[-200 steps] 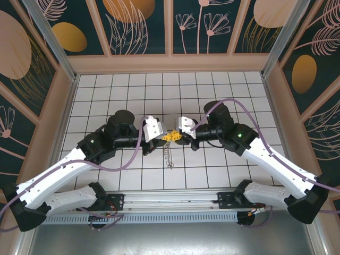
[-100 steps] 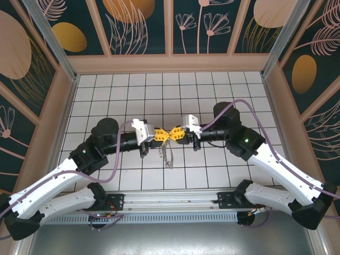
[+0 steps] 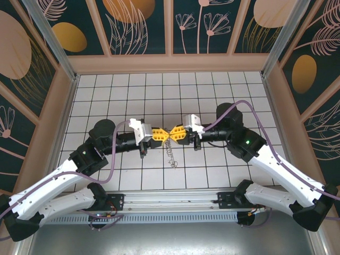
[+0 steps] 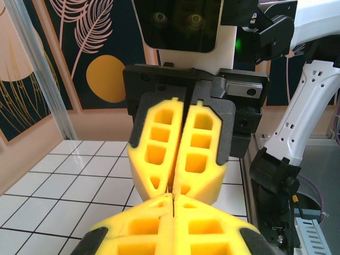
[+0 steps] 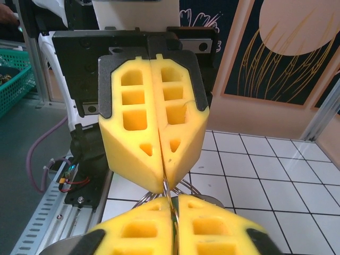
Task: Put the keys on the keyring
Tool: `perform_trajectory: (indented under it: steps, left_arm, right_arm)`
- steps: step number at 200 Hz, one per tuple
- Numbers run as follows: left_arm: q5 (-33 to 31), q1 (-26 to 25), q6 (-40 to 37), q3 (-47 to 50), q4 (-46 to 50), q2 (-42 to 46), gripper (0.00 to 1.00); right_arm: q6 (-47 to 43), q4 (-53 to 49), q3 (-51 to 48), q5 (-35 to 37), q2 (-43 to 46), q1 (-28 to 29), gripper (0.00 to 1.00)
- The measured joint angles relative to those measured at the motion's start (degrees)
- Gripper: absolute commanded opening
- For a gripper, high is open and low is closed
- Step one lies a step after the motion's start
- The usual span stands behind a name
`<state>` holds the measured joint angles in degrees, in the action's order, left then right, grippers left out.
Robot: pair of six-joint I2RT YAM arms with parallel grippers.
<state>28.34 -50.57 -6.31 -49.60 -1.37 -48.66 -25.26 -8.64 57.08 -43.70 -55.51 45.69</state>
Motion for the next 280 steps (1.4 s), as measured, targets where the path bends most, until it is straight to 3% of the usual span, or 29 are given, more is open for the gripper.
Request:
perform_trajectory:
  steps: [41, 108, 129, 142, 149, 184, 198, 211, 280]
  left_arm:
    - [-0.13, 0.0, -0.04, -0.48, 0.33, -0.42, 0.0]
    - [-3.56, 0.0, -6.86, -11.45, 17.4, -6.43, 0.11]
    - [-3.78, 0.0, -8.44, -12.52, 20.39, -7.65, 0.1]
    - [-3.87, 0.0, -8.9, -12.79, 21.64, -8.28, 0.0]
    - [-4.07, 0.02, -9.2, -12.83, 22.05, -8.59, 0.0]
    - [-4.13, 0.04, -9.9, -12.79, 22.43, -9.09, 0.0]
    - [-3.91, 0.04, -9.35, -12.09, 21.24, -8.46, 0.0]
    - [-3.43, 0.04, -8.33, -10.64, 19.08, -7.08, 0.0]
    - [-0.68, 0.07, -1.97, -5.05, 8.55, -2.03, 0.0]
  right_arm:
    - [0.39, 0.5, -0.04, -0.52, 0.07, -0.72, 0.0]
    - [-1.14, -4.13, 2.71, 0.61, -2.62, -1.79, 0.0]
    - [-2.4, -6.38, 3.04, 0.72, -3.3, -1.84, 0.0]
    - [-3.32, -8.31, 3.45, 0.87, -3.85, -1.84, 0.0]
    - [-3.65, -9.2, 3.63, 1.07, -4.0, -1.88, 0.0]
    - [-4.92, -11.04, 3.74, 1.66, -4.17, -1.9, 0.0]
    - [-4.76, -10.62, 3.74, 1.64, -4.02, -1.9, 0.11]
    - [-4.17, -9.53, 3.56, 1.55, -3.65, -1.86, 0.15]
    - [-1.4, -1.84, 1.25, -2.1, -0.9, -1.88, 0.13]
